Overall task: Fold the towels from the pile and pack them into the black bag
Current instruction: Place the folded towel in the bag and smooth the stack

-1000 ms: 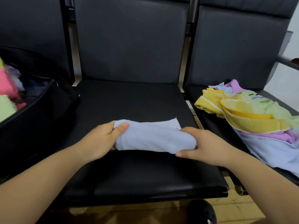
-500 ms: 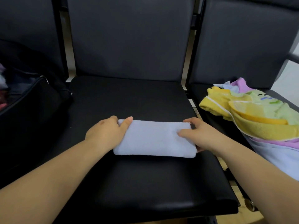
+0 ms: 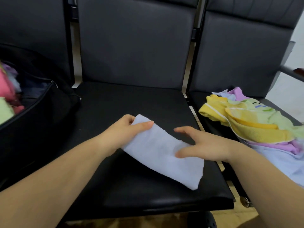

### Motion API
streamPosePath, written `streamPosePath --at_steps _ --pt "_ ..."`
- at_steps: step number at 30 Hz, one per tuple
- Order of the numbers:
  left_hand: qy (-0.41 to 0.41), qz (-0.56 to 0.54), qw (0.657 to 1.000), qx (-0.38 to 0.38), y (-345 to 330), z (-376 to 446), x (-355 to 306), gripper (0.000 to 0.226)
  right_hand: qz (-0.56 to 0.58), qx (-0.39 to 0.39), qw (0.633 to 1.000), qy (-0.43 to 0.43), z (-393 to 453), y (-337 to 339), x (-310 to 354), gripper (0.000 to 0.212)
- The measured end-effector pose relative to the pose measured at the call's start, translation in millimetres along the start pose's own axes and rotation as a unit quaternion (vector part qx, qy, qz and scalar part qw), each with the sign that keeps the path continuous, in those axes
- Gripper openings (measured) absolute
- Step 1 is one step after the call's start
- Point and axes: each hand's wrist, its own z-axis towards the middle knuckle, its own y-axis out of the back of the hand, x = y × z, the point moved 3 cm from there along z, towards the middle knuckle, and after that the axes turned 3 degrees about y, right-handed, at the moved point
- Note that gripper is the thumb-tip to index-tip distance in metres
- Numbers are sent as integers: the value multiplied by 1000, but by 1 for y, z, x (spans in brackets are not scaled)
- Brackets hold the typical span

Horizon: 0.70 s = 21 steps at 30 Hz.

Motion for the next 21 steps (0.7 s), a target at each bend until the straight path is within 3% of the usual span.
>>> streamPosePath --at_steps 3,7,11,21 --pt "-112 20 993 9 -6 -18 -14 35 65 -76 989 107 -10 -13 28 96" --pt "-184 60 981 17 -6 -41 -27 17 37 -117 983 139 -9 -36 47 69" --pt "-198 80 976 -34 11 -54 -31 23 36 -134 982 130 -8 -45 55 48" --pt "-166 40 968 -181 82 -81 -25 41 -105 -91 979 147 -10 -30 117 49"
